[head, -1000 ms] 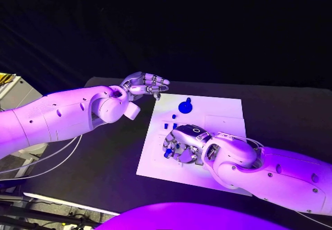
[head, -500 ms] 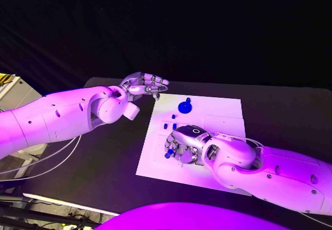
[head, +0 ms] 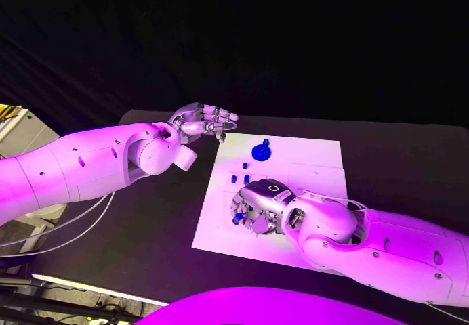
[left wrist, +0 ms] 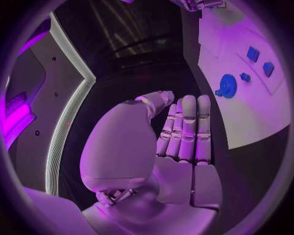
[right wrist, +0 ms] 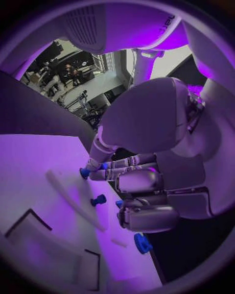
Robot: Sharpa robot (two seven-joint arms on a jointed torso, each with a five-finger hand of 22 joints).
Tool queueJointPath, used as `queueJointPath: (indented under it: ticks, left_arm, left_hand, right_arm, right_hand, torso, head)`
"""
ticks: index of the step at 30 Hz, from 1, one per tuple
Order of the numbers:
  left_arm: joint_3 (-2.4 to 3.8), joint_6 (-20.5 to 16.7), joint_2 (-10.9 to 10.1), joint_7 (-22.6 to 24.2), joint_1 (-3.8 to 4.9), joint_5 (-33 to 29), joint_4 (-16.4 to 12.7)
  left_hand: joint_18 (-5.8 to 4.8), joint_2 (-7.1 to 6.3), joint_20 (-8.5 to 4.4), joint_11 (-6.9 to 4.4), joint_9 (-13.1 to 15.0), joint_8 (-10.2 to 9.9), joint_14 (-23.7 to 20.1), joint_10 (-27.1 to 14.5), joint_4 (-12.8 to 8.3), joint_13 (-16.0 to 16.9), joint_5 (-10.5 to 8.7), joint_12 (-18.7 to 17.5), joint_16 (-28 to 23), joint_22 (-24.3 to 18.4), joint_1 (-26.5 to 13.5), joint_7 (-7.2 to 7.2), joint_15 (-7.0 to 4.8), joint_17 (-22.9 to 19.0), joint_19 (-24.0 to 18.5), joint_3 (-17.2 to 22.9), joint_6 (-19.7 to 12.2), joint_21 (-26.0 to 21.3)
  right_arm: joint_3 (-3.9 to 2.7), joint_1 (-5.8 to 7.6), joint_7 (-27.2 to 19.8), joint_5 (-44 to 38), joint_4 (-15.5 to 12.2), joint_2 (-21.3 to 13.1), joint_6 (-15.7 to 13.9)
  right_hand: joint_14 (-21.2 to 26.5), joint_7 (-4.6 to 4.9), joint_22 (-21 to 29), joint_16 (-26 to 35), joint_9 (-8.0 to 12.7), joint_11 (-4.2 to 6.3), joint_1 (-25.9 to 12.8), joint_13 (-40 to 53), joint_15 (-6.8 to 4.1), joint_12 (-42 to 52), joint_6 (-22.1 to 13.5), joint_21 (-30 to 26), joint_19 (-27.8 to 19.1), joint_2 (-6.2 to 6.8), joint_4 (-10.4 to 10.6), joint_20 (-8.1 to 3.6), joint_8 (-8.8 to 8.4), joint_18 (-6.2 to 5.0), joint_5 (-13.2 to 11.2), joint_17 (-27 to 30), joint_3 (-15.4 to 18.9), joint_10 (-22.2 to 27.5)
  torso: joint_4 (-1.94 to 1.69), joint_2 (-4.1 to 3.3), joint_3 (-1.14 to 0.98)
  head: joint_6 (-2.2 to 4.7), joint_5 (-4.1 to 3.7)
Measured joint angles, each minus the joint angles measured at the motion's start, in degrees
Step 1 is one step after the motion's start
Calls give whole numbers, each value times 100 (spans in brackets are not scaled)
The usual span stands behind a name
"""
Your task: Assemble the parts on the task board
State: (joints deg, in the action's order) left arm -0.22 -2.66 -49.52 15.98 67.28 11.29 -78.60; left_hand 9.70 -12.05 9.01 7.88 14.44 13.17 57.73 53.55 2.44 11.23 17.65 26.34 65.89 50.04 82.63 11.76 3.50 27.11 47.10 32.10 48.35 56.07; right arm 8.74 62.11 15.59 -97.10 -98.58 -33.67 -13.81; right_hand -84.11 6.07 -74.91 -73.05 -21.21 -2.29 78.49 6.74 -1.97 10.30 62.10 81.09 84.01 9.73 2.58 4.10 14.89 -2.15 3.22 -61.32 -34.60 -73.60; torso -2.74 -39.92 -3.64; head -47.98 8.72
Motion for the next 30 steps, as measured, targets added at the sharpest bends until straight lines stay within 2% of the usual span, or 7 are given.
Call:
queueJointPath:
  ticks: [9,11,14,16,21,25,30]
  left_arm:
    - [0,4,2,-2,0,0,-2]
    - [0,5,2,-2,0,0,-3]
    - [0,8,1,-4,0,0,-5]
    - [0,11,-2,-6,0,0,-5]
    - [0,21,-8,-10,1,0,-7]
    - [0,33,-11,-17,1,0,-8]
    - [0,51,-18,-28,1,0,-9]
  left_hand:
    - [0,0,0,0,0,0,0,0,0,0,0,0,0,0,0,0,0,-3,0,0,0,0]
    - [0,0,0,0,0,0,0,0,0,0,0,0,0,-1,0,0,0,-3,0,0,0,0]
    - [0,0,0,0,0,0,0,0,0,0,0,0,0,-1,0,0,0,-3,0,0,0,0]
    - [0,0,0,0,0,0,0,0,0,0,0,0,0,-1,0,0,0,-3,0,0,0,0]
    - [0,0,0,0,0,0,0,0,0,1,0,0,0,-1,0,0,0,-2,0,0,0,0]
    - [0,0,0,0,-6,0,0,0,0,-4,0,0,0,-1,0,0,0,-2,0,0,0,0]
    - [0,0,0,0,-7,0,0,0,0,-6,0,0,0,-1,0,0,0,-2,0,0,0,0]
  right_arm:
    - [30,5,5,-50,64,104,102]
    - [36,6,6,-59,81,116,105]
    - [51,5,6,-68,96,119,94]
    - [64,-4,6,-71,105,110,74]
    - [82,-30,4,-74,97,70,-24]
    - [81,-30,-13,-76,53,18,-141]
    - [75,-31,-51,-74,-104,-133,-310]
  right_hand:
    - [0,22,0,0,-10,-60,-215,17,0,-192,-118,-157,0,68,32,0,26,0,-2,17,33,149]
    - [18,42,0,-45,-291,-85,-322,-2,27,-291,-219,-281,0,121,56,0,45,0,-1,-13,57,289]
    - [17,97,-2,60,-303,-163,-432,-33,124,-428,-438,-696,0,222,87,71,-136,-1,12,195,87,611]
    - [84,80,-4,168,-246,-231,-410,-58,191,-466,-588,-965,-32,305,87,117,-256,-92,11,372,87,821]
    - [147,30,-4,234,-189,-291,-347,-48,248,-432,-839,-1206,-89,426,97,174,-436,-93,11,518,175,1023]
    - [513,-6,-4,550,-124,-372,-336,-62,314,-304,-1154,-1962,-384,476,157,274,-652,-227,11,1081,582,1475]
    - [912,-82,-3,699,-22,-457,143,-123,403,84,-1335,-2755,-660,299,492,367,-826,-361,11,1622,1586,2008]
  torso:
    - [2,0,3]
    - [2,0,3]
    - [2,0,3]
    - [2,0,3]
    - [2,0,1]
    - [3,1,-2]
    - [3,4,-2]
  head:
    - [-5,3]
    - [-7,3]
    - [-7,3]
    - [-7,3]
    - [1,-1]
    - [9,-13]
    - [21,-27]
